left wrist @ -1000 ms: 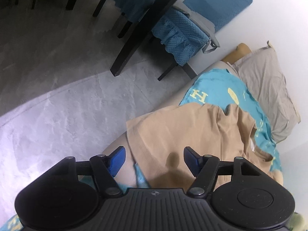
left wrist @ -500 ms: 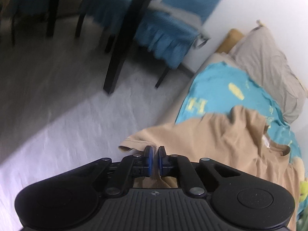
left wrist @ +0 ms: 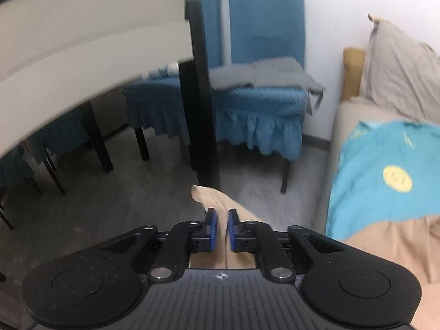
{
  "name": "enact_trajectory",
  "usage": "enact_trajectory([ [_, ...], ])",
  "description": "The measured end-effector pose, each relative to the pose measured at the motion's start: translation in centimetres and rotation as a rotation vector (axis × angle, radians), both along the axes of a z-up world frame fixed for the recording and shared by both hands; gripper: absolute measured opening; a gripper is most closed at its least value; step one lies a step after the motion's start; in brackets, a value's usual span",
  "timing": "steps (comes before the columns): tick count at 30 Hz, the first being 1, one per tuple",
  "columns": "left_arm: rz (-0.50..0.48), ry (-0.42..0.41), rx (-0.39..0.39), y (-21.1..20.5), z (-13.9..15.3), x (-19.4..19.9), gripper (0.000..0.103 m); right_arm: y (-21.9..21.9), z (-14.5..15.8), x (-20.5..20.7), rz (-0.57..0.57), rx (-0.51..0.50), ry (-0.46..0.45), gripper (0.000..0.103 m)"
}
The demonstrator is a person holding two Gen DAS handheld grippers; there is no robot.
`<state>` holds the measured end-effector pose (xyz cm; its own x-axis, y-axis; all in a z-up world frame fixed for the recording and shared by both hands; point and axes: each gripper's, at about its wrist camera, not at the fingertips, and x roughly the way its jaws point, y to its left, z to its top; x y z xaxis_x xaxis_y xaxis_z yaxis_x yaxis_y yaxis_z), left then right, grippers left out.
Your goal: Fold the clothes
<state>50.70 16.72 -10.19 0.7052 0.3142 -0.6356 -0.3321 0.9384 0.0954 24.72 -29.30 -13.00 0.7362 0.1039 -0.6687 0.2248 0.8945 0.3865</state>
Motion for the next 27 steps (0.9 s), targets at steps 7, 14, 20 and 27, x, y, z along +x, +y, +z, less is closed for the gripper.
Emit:
enact_trajectory([
  [7, -0.148, 0.013, -0.126, -1.4, -0.1, -6.1, 0.068, 1.5, 0.3, 0.6, 0.055, -0.071, -0.031, 0.087],
  [14, -0.291, -0.045, -0.178, -5.9, 4.3, -18.4, 0.095, 2.9, 1.9, -1.2, 0.121, -0.131, -0.13, 0.087],
  [20, -0.392, -0.105, -0.173, -10.3, 7.4, -28.0, 0.103, 3.1, 3.2, -3.3, 0.134, -0.138, -0.206, 0.086],
  [27, -0.454, -0.168, -0.165, -14.1, 7.7, -35.5, 0.103, 3.6, 3.3, -4.5, 0.128, -0.166, -0.223, 0.086],
])
